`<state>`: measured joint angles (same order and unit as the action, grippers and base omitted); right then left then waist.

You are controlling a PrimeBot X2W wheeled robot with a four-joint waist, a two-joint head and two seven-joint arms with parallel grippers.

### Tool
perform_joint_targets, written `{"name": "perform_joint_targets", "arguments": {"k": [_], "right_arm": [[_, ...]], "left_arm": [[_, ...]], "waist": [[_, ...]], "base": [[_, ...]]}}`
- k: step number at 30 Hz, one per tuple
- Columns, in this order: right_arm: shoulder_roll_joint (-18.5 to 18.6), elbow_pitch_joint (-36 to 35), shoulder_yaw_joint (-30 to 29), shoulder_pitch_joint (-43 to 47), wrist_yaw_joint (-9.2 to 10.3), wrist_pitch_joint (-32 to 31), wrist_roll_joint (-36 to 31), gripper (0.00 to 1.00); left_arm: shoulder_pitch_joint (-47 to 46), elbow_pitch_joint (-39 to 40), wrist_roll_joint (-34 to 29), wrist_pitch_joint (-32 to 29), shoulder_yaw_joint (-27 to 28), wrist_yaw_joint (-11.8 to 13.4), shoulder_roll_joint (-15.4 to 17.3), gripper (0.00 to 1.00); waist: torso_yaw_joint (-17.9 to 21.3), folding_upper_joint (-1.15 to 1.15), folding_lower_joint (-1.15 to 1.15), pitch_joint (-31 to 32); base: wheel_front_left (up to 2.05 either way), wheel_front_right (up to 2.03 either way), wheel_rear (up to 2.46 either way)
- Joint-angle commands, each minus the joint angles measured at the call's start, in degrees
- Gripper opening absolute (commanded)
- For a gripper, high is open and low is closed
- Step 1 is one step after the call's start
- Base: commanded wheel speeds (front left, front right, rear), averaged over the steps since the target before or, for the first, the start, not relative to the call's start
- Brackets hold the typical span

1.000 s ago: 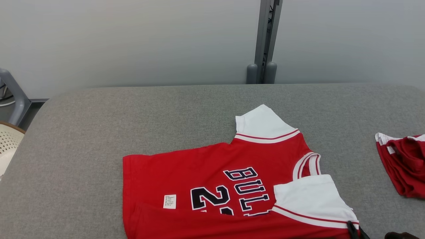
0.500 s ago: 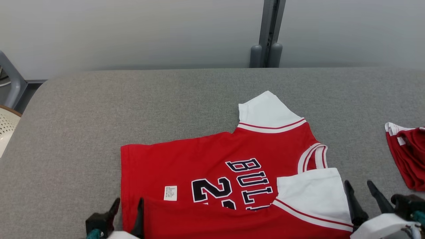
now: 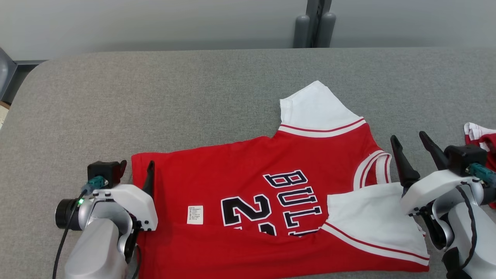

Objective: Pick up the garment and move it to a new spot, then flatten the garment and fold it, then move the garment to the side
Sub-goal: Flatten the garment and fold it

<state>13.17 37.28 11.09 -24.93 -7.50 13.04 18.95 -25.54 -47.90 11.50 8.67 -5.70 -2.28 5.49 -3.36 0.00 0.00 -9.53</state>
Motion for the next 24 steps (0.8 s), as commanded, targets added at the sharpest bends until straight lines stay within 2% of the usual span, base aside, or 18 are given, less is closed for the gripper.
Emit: {"name": "perform_joint_targets", "arguments": {"k": [1, 9, 16, 17, 19, 20, 24], "right_arm": [[0.38, 0.71, 0.60, -1.36, 0.01, -0.37, -0.38, 1.00], [0.80, 4.14, 4.44, -6.40, 0.02, -0.13, 0.98, 1.00], [1.50, 6.04, 7.49, -9.75, 0.02, -0.52, 2.66, 1.00], [1.80, 6.20, 7.89, -10.44, 0.02, -0.79, 2.99, 1.00], [2.34, 6.23, 8.83, -12.28, 0.02, -1.46, 3.63, 1.00], [3.36, 5.88, 9.82, -14.37, 0.02, -2.13, 3.90, 1.00], [4.90, 6.00, 12.70, -18.78, 0.02, -5.77, 5.65, 1.00]], "left_arm": [[-2.06, -0.82, 0.26, -0.78, -0.15, -0.21, 0.51, 1.00], [-9.24, -7.10, 1.24, -8.42, -0.89, -1.53, 1.53, 1.00], [-12.65, -10.39, 2.47, -10.08, -0.63, -1.71, 1.56, 0.98], [-13.00, -10.86, 2.61, -10.43, -0.77, -1.81, 1.47, 0.77], [-13.56, -11.36, 2.60, -10.16, -1.04, -1.90, 1.38, 0.20], [-13.88, -11.71, 2.54, -9.67, -1.35, -1.84, 1.16, 0.00], [-14.85, -12.02, 2.44, -8.21, -2.16, -2.08, 0.48, 0.00]], "waist": [[-0.13, 0.00, 0.00, -0.66], [-0.21, 0.00, 0.00, -2.74], [0.36, 0.00, 0.00, -4.76], [0.36, 0.00, 0.00, -5.09], [0.26, 0.00, 0.00, -5.71], [-0.11, 0.00, 0.00, -6.23], [-1.57, 0.00, 0.00, -7.34]], "base": [[0.00, 0.00, 0.00], [0.00, 0.00, 0.00], [0.00, 0.00, 0.00], [0.00, 0.00, 0.00], [0.00, 0.00, 0.00], [0.00, 0.00, 0.00], [0.00, 0.00, 0.00]]}}
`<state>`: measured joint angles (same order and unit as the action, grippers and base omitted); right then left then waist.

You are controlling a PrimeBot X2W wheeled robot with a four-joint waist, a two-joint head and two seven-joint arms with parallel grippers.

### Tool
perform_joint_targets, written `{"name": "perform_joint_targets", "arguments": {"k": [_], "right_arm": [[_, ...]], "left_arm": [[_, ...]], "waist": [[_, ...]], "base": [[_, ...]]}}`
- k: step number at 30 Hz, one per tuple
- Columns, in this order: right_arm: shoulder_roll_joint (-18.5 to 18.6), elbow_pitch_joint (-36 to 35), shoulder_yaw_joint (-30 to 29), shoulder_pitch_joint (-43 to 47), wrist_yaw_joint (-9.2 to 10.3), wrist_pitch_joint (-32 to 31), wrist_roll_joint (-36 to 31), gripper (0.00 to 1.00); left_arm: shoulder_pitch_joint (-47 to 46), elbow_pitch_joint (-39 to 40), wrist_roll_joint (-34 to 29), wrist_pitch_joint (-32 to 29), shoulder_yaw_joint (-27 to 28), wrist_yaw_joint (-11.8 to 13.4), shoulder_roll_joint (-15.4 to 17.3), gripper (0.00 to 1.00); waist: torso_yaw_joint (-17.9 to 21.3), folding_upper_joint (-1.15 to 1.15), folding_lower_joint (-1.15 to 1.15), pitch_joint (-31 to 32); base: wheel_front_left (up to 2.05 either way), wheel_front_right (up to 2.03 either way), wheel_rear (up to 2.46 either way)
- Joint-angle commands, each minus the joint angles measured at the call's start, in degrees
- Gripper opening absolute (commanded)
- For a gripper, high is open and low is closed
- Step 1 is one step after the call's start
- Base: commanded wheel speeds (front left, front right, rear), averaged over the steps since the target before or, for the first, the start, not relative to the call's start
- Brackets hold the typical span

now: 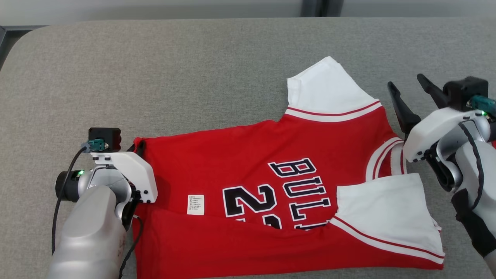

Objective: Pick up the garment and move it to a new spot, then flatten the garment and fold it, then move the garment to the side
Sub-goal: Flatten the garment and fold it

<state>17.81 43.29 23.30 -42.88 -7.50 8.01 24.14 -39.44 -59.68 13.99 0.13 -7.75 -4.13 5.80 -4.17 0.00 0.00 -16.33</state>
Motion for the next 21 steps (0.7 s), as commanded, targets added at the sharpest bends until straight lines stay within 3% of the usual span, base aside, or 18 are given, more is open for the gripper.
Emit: {"name": "perform_joint_targets", "arguments": {"k": [1, 11, 21], "right_arm": [[0.62, 0.13, 1.44, -2.06, 0.01, -2.22, 1.14, 1.00], [5.37, 2.88, 10.19, -11.96, 0.01, -17.01, 11.06, 1.00], [6.95, 8.73, 14.13, -19.06, 0.02, -22.66, 14.91, 1.00]], "left_arm": [[-1.18, -0.15, -0.18, 0.86, -0.40, -0.19, -0.05, 0.00], [-3.21, -0.05, 0.51, 5.59, -4.31, -0.94, -2.29, 0.00], [-3.39, 2.17, 7.84, 6.93, -11.99, -1.34, -2.69, 0.00]], "waist": [[-1.27, 0.00, 0.00, -0.85], [-8.13, 0.00, 0.00, -3.77], [-12.06, 0.00, 0.00, -6.20]], "base": [[0.00, 0.00, 0.00], [0.00, 0.00, 0.00], [0.00, 0.00, 0.00]]}}
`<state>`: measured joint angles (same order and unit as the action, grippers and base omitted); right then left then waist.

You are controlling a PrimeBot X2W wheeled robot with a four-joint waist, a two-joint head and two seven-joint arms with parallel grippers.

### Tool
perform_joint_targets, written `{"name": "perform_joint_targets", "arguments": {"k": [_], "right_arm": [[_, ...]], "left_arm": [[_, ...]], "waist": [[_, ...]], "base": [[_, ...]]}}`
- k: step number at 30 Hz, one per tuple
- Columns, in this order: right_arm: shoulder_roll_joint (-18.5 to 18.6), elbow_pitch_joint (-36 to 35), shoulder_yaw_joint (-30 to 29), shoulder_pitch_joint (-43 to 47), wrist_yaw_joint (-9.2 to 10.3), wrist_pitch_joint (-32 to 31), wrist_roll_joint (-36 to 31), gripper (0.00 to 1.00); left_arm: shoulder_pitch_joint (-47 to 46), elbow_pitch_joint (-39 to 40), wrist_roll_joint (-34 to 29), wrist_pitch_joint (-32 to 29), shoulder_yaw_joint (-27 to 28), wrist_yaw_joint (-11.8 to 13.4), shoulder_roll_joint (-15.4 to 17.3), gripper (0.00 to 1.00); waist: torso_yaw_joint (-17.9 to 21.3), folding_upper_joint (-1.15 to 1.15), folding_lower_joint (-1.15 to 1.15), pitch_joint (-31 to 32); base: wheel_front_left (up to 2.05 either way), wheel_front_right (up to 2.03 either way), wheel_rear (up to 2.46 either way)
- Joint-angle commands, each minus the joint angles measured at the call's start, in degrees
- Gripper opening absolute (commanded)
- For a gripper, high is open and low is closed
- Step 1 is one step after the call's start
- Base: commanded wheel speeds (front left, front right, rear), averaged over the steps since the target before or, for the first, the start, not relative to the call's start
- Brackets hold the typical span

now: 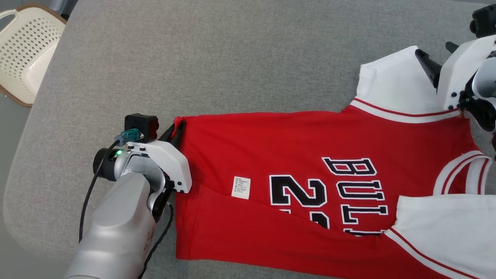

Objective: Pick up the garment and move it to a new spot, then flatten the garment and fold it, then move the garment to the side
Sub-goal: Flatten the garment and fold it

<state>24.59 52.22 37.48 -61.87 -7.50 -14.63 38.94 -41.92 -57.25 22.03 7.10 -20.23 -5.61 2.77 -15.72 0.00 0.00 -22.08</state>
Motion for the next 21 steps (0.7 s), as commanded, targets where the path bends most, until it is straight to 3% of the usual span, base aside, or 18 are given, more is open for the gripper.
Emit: {"name": "perform_joint_targets", "arguments": {"k": [1, 7, 8, 9, 11, 12, 21], "right_arm": [[0.06, 0.59, 0.14, -0.40, 0.02, -0.38, 0.63, 1.00], [-0.16, 4.22, 2.04, -2.13, 0.02, -2.33, 2.16, 1.00], [-0.12, 4.72, 2.53, -2.27, 0.02, -2.51, 2.06, 0.92], [0.02, 5.17, 3.00, -2.37, 0.02, -2.52, 1.87, 0.76], [0.31, 5.82, 3.35, -2.54, 0.02, -1.49, 2.09, 0.10], [0.55, 6.31, 3.58, -2.61, 0.02, -1.00, 2.02, 0.00], [1.19, 10.04, 4.13, -3.92, 0.02, 6.51, 1.09, 0.00]], "left_arm": [[-0.91, 0.21, 0.84, -0.01, -0.74, 0.39, 0.32, 0.00], [-0.99, 2.35, 5.51, 0.47, -6.83, 2.47, 0.22, 0.00], [-1.06, 2.49, 6.06, 0.67, -7.61, 2.87, 0.22, 0.00], [-1.13, 2.60, 6.71, 0.84, -8.29, 3.17, 0.22, 0.00], [-1.34, 2.68, 7.81, 1.26, -9.61, 3.69, 0.21, 0.00], [-1.46, 2.64, 8.26, 1.45, -10.18, 3.77, 0.18, 0.00], [-2.93, 1.54, 10.97, 4.71, -13.39, 5.11, 0.21, 0.00]], "waist": [[-0.87, 0.00, 0.00, -0.66], [-2.14, 0.00, 0.00, -1.90], [-2.19, 0.00, 0.00, -2.02], [-2.23, 0.00, 0.00, -2.11], [-2.27, 0.00, 0.00, -2.16], [-2.26, 0.00, 0.00, -2.14], [-1.73, 0.00, 0.00, -2.13]], "base": [[0.00, 0.00, 0.00], [0.00, 0.00, 0.00], [0.00, 0.00, 0.00], [0.00, 0.00, 0.00], [0.00, 0.00, 0.00], [0.00, 0.00, 0.00], [0.00, 0.00, 0.00]]}}
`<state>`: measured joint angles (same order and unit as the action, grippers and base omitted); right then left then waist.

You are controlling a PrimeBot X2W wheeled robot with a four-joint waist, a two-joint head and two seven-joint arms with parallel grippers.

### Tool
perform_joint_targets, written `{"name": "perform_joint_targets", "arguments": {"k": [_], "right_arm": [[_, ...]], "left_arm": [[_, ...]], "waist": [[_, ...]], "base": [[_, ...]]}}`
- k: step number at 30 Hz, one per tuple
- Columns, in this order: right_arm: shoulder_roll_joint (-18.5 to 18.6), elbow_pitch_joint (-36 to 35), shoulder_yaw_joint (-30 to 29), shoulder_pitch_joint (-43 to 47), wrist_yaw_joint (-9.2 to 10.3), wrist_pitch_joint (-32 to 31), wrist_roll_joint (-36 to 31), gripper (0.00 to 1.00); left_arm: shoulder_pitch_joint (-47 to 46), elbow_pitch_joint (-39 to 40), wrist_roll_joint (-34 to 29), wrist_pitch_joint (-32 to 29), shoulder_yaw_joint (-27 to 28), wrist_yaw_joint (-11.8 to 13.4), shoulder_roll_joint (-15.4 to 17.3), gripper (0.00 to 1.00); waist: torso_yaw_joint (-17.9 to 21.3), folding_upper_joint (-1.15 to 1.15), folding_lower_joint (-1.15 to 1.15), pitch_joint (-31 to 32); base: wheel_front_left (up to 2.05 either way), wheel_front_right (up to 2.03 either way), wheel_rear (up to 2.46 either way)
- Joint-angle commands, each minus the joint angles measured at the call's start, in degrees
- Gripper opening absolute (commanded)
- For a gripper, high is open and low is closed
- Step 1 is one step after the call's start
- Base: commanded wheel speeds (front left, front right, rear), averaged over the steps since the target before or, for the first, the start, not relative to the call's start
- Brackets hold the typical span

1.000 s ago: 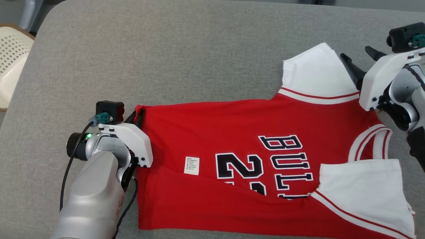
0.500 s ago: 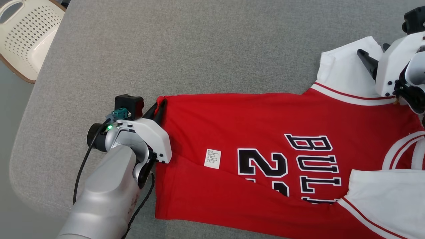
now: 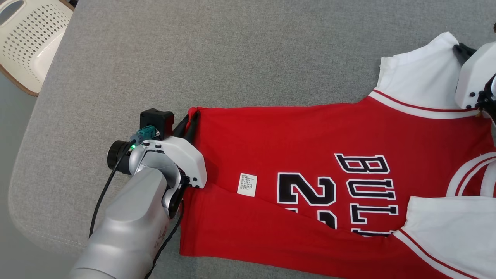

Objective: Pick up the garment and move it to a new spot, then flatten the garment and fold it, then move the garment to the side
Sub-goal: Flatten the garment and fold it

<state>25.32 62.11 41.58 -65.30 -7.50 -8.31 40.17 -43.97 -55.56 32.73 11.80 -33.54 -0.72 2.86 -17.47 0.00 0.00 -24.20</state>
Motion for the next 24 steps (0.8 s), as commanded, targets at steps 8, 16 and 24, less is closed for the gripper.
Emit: {"name": "perform_joint_targets", "arguments": {"k": [8, 16, 24], "right_arm": [[-1.10, 0.73, -1.00, -0.23, 0.02, 11.83, 0.80, 0.00], [-0.48, -3.58, 0.47, 6.48, 0.02, 21.17, 3.55, 0.00], [0.96, -10.69, -1.59, 15.21, 0.02, 23.57, 5.88, 0.00]], "left_arm": [[-1.63, 1.04, -0.54, 3.24, 0.17, 1.30, 0.20, 0.00], [4.19, 8.84, -4.03, 3.39, 5.05, 2.55, 2.95, 0.00], [13.07, 14.75, -7.78, 3.39, 9.31, 2.05, 4.84, 0.00]], "waist": [[1.81, 0.00, 0.00, 1.63], [5.84, 0.00, 0.00, 6.33], [9.26, 0.00, 0.00, 10.21]], "base": [[0.00, 0.00, 0.00], [0.00, 0.00, 0.00], [0.00, 0.00, 0.00]]}}
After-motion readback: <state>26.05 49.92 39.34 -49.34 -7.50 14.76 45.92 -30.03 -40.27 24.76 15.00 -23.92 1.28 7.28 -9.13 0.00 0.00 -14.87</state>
